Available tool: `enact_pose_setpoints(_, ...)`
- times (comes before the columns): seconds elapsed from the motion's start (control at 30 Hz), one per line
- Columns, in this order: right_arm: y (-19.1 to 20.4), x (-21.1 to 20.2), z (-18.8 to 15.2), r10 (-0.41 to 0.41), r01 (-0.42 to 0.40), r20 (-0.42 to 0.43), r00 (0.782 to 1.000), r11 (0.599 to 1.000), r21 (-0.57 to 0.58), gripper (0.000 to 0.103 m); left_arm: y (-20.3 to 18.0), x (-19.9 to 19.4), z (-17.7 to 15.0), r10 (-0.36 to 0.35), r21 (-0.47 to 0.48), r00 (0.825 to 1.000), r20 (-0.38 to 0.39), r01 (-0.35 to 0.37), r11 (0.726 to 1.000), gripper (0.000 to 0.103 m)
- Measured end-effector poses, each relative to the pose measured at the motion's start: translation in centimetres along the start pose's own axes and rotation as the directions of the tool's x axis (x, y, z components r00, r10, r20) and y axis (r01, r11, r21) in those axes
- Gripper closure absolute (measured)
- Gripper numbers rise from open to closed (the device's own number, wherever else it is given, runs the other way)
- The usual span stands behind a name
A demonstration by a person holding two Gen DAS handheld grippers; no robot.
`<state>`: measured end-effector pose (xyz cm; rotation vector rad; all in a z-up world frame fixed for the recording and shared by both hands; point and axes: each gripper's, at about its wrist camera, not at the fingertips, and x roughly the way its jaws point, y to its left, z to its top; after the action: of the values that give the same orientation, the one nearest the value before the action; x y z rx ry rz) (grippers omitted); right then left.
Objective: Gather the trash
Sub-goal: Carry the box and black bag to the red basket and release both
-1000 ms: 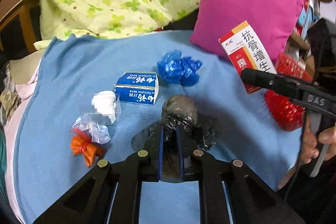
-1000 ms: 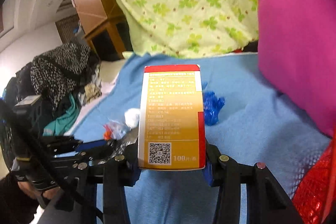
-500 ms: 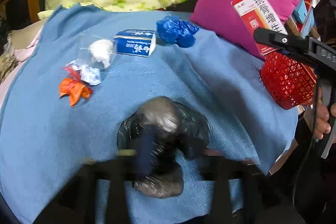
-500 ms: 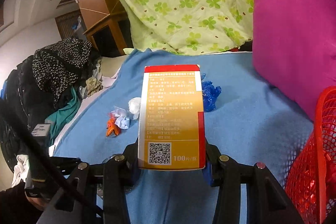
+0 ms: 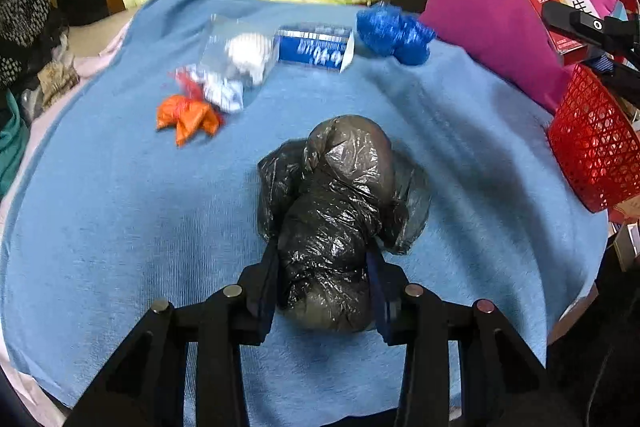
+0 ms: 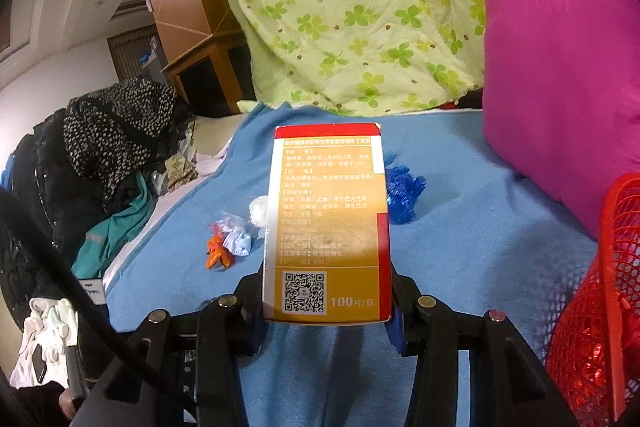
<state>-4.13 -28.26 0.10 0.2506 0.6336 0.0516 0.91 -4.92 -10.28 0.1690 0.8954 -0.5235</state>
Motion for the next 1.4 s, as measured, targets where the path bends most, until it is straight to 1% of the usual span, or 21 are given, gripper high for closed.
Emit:
enact_pose_setpoints(0.1,-0.4,-1.1,0.2,0.006,-0.006,0.048,0.999,1.0,0.016,0.054,-1.4,-1.9,0.9,-0.015,0.036,0.998,0.057,0.013,0.999,0.064)
enact_pose_setpoints(0.17,-0.5,-2.1,0.4,0.001,-0.002,0.093,0.996,1.0,0.018,0.054,-2.7,-3.7,2.0,-0.042,0.067,0.993,0.109,0.035,0.997,0.064)
enact_pose_setpoints(0.3,-1.6,-4.9,1.1,-0.017,0.006,0.203,0.979,0.998,0.055,0.054,-6.3,-7.4,4.5,-0.118,0.135,0.973,0.198,0.093,0.987,0.064)
enact_pose_setpoints(0.4,-3.4,-7.8,1.3,-0.05,0.018,0.284,0.957,0.993,0.116,0.054,-9.6,-9.5,6.3,-0.18,0.196,0.952,0.246,0.133,0.972,0.064)
enact_pose_setpoints(0.47,-4.8,-10.0,1.3,-0.087,0.034,0.338,0.937,0.987,0.158,0.054,-12.0,-10.7,7.5,-0.231,0.241,0.936,0.265,0.167,0.956,0.064)
enact_pose_setpoints(0.53,-6.7,-12.4,1.0,-0.132,0.052,0.386,0.913,0.976,0.21,0.054,-14.1,-11.2,8.4,-0.268,0.273,0.925,0.268,0.194,0.942,0.064)
enact_pose_setpoints(0.67,-9.9,-15.9,0.2,-0.215,0.084,0.425,0.879,0.949,0.304,0.054,-18.5,-11.4,10.4,-0.336,0.322,0.907,0.253,0.249,0.914,0.064)
enact_pose_setpoints(0.73,-11.5,-17.7,-0.6,-0.28,0.127,0.427,0.86,0.928,0.351,0.053,-20.5,-11.1,11.3,-0.359,0.349,0.903,0.236,0.266,0.898,0.064)
enact_pose_setpoints(0.87,-14.5,-19.7,-2.0,-0.352,0.156,0.408,0.842,0.884,0.441,0.052,-24.1,-10.6,11.5,-0.389,0.396,0.898,0.208,0.286,0.872,0.063)
enact_pose_setpoints(0.9,-15.3,-20.1,-2.4,-0.373,0.163,0.399,0.838,0.868,0.47,0.052,-25.0,-10.3,11.8,-0.394,0.404,0.897,0.198,0.292,0.867,0.061)
enact_pose_setpoints(0.97,-16.4,-20.7,-2.9,-0.391,0.165,0.379,0.839,0.845,0.508,0.052,-26.7,-9.6,12.2,-0.389,0.409,0.903,0.181,0.29,0.865,0.06)
enact_pose_setpoints(1.0,-17.0,-20.7,-3.1,-0.393,0.162,0.365,0.844,0.835,0.525,0.052,-27.1,-9.3,12.3,-0.389,0.41,0.905,0.173,0.293,0.864,0.059)
enact_pose_setpoints(1.03,-17.6,-20.7,-3.4,-0.395,0.158,0.345,0.851,0.821,0.549,0.046,-27.6,-8.9,12.5,-0.394,0.411,0.905,0.161,0.302,0.86,0.057)
enact_pose_setpoints(1.07,-18.2,-20.9,-3.5,-0.393,0.15,0.337,0.855,0.812,0.565,0.04,-28.1,-8.4,12.6,-0.401,0.41,0.905,0.141,0.316,0.856,0.049)
enact_pose_setpoints(1.1,-18.7,-20.9,-3.7,-0.389,0.134,0.328,0.861,0.795,0.592,0.029,-28.3,-8.1,12.8,-0.399,0.406,0.907,0.136,0.316,0.857,0.039)
enact_pose_setpoints(1.13,-19.2,-21.0,-3.8,-0.392,0.125,0.328,0.86,0.784,0.609,0.025,-28.5,-7.9,12.8,-0.398,0.401,0.906,0.142,0.315,0.86,0.036)
enact_pose_setpoints(1.17,-19.4,-21.0,-3.8,-0.393,0.118,0.334,0.857,0.78,0.615,0.025,-28.6,-7.9,12.7,-0.402,0.4,0.904,0.147,0.317,0.86,0.036)
enact_pose_setpoints(1.23,-19.6,-21.0,-3.9,-0.396,0.117,0.339,0.853,0.779,0.616,0.025,-28.4,-7.8,12.6,-0.398,0.4,0.906,0.144,0.315,0.861,0.036)
enact_pose_setpoints(1.3,-19.5,-20.8,-3.6,-0.401,0.117,0.352,0.846,0.783,0.611,0.025,-27.4,-8.0,12.2,-0.397,0.389,0.905,0.154,0.314,0.866,0.036)
enact_pose_setpoints(1.37,-18.6,-20.4,-2.8,-0.399,0.121,0.375,0.837,0.803,0.583,0.025,-26.3,-8.2,12.0,-0.388,0.368,0.907,0.165,0.308,0.877,0.036)
enact_pose_setpoints(1.4,-17.7,-20.6,-2.7,-0.407,0.136,0.4,0.821,0.821,0.555,0.025,-25.3,-8.4,11.6,-0.379,0.357,0.909,0.173,0.301,0.884,0.036)
